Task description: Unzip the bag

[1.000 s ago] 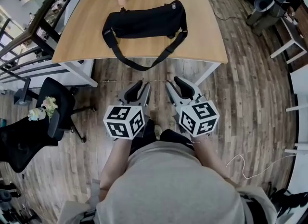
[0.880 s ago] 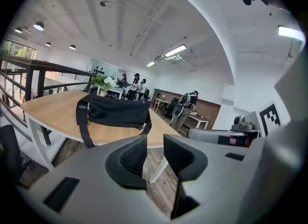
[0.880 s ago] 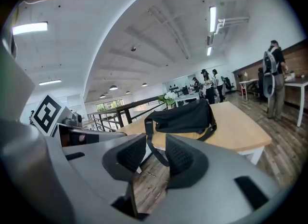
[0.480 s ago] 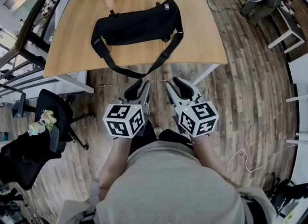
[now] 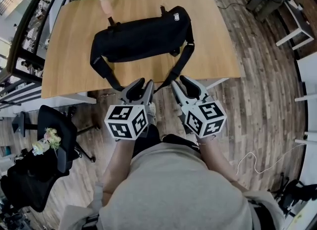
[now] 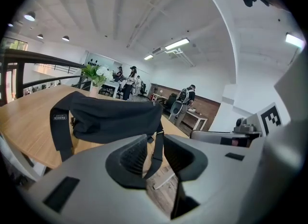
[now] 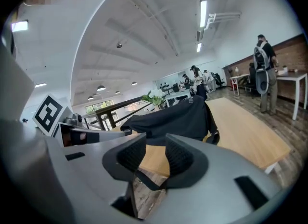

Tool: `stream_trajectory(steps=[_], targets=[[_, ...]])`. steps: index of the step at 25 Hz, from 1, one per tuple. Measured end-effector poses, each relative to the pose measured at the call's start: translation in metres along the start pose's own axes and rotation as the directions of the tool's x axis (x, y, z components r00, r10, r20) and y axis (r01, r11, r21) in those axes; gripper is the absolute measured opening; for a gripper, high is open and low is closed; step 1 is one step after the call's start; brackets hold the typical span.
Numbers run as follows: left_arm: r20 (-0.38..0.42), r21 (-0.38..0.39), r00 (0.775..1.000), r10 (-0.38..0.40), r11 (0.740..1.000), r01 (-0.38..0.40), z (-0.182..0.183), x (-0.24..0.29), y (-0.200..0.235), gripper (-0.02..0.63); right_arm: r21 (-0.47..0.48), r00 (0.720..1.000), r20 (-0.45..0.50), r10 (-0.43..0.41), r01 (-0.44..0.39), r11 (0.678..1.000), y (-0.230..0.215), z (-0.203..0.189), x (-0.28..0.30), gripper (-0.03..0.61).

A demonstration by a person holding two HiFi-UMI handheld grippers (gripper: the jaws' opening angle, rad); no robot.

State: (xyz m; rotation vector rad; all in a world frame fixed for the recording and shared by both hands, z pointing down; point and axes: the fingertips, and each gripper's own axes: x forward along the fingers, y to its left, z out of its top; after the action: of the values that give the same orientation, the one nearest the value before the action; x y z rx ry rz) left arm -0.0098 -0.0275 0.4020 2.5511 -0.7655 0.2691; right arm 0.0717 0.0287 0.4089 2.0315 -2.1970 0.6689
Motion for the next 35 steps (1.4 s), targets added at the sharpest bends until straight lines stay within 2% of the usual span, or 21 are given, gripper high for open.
stream_trajectory(steps=[4,15,22,30,35], targets=[[-0.017,0.012,1.000,-0.006,1.000,0.007,0.022,0.030,0.020,0.114,0.010,0.999,0.009,-0.040,0.039,0.999,-0.014,0.020,0.028,0.124],[-0.024,0.079,0.990,-0.141,0.987,0.142,0.083,0.104,0.054,0.112,0.034,0.986,0.075,-0.149,0.147,0.989,-0.049,0.071,0.098,0.124],[-0.062,0.112,0.980,-0.189,0.974,0.195,0.091,0.133,0.057,0.112,0.054,0.975,0.083,-0.205,0.201,0.978,-0.068,0.079,0.113,0.121],[-0.066,0.107,0.971,-0.232,0.965,0.238,0.097,0.147,0.049,0.098,0.059,0.969,0.084,-0.231,0.226,0.972,-0.084,0.088,0.114,0.120],[-0.064,0.135,0.975,-0.215,0.966,0.222,0.098,0.156,0.043,0.075,0.061,0.971,0.074,-0.225,0.221,0.973,-0.102,0.092,0.117,0.120]])
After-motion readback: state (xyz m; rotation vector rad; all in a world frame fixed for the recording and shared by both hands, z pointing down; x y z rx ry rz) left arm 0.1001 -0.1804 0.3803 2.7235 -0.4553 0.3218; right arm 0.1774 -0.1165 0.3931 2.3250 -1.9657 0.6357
